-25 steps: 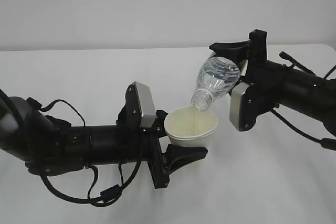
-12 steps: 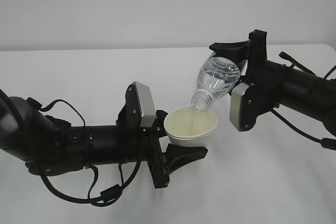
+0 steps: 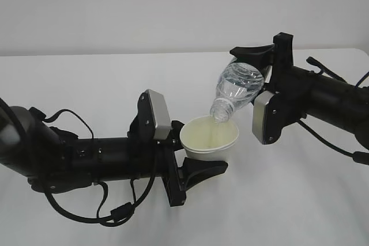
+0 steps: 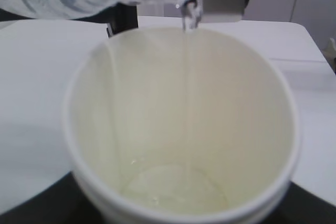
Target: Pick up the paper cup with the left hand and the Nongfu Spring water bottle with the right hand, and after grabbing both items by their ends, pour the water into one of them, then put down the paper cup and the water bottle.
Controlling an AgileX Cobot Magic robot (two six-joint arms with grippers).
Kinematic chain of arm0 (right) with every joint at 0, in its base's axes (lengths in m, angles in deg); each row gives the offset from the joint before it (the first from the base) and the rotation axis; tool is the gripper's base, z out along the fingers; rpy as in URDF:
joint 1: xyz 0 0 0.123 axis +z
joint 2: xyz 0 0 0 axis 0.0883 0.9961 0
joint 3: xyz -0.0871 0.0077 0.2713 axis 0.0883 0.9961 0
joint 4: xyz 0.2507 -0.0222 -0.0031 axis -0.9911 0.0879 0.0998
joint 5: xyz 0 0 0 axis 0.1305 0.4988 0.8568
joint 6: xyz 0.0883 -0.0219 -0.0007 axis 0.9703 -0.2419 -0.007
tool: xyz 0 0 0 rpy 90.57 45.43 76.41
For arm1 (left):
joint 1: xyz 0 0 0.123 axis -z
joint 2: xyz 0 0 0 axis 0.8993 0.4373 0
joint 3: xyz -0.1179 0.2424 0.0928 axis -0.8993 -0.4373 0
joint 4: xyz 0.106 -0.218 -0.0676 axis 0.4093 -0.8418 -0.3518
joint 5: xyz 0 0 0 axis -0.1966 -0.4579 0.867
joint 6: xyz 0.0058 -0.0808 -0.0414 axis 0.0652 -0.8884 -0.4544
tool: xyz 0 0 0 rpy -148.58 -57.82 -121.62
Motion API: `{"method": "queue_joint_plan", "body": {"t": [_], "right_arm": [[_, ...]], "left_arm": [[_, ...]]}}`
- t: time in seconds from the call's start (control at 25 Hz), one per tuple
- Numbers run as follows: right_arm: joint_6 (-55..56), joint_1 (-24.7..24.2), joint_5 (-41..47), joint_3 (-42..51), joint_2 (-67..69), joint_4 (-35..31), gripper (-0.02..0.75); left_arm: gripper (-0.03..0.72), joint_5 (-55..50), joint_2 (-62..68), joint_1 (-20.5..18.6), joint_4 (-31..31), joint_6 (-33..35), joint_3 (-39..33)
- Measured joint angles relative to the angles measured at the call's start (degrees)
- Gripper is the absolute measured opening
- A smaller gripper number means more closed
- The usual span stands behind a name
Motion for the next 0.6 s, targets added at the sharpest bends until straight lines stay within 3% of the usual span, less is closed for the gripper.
{"method": "queue_joint_plan", "body": {"t": [0.6], "right_arm": [[0.0,0.0,0.0,0.0,0.0,0.0,0.459]], "left_arm": [[0.438,0.0,0.0,0.0,-0.6,0.0,0.0]]}}
